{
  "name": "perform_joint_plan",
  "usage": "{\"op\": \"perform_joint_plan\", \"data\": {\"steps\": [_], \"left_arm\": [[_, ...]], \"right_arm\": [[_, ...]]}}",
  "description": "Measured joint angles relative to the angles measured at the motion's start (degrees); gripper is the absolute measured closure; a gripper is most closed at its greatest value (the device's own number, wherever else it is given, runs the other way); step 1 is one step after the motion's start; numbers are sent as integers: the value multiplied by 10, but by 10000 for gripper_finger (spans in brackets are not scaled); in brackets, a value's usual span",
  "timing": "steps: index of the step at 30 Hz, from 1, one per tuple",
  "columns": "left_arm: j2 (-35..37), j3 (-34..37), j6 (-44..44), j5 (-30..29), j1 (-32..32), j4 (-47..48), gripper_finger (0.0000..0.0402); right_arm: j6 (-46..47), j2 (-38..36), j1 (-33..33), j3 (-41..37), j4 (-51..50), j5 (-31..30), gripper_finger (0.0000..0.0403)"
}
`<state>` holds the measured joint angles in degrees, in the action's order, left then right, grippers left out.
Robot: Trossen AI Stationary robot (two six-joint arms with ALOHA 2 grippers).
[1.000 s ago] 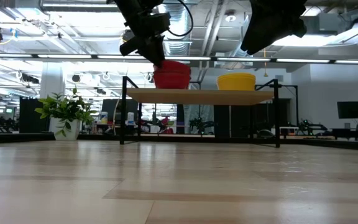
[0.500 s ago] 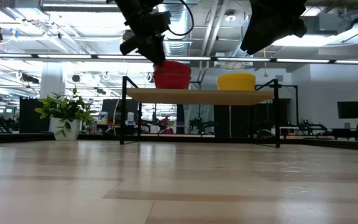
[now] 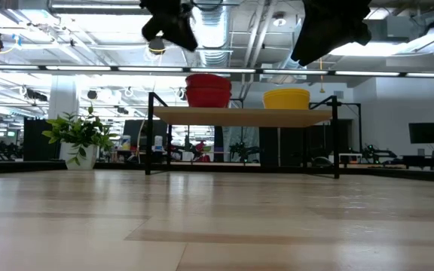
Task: Pick & Place Mini bowls
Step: Stack the patterned bowl on top of the patterned bowl on the shelf
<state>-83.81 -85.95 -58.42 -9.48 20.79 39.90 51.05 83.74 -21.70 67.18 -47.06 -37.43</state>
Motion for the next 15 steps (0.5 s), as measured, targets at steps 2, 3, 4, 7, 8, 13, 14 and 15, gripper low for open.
{"op": "perform_joint_plan", "data": {"steps": [2, 3, 4, 7, 8, 13, 14, 15], "left_arm": [[5, 0, 29, 20, 8, -27, 293], [4, 0, 43, 25, 12, -42, 293], [4, 0, 55, 25, 16, -60, 293], [-4, -1, 68, 21, 28, -109, 293], [-10, -1, 69, 16, 30, -120, 293], [-39, 0, 64, -2, 34, -176, 293], [-45, 0, 60, -9, 33, -185, 293], [-52, 0, 52, -16, 31, -193, 293]], "right_arm": [[0, 0, 0, 0, 0, 0, 296], [0, 0, 0, 0, 0, 0, 296], [0, 0, 0, 0, 0, 0, 296], [0, 0, 0, 0, 0, 0, 296], [0, 0, 0, 0, 0, 0, 296], [0, 0, 0, 0, 0, 0, 296], [0, 0, 0, 0, 0, 0, 296], [0, 0, 0, 0, 0, 0, 296]]}}
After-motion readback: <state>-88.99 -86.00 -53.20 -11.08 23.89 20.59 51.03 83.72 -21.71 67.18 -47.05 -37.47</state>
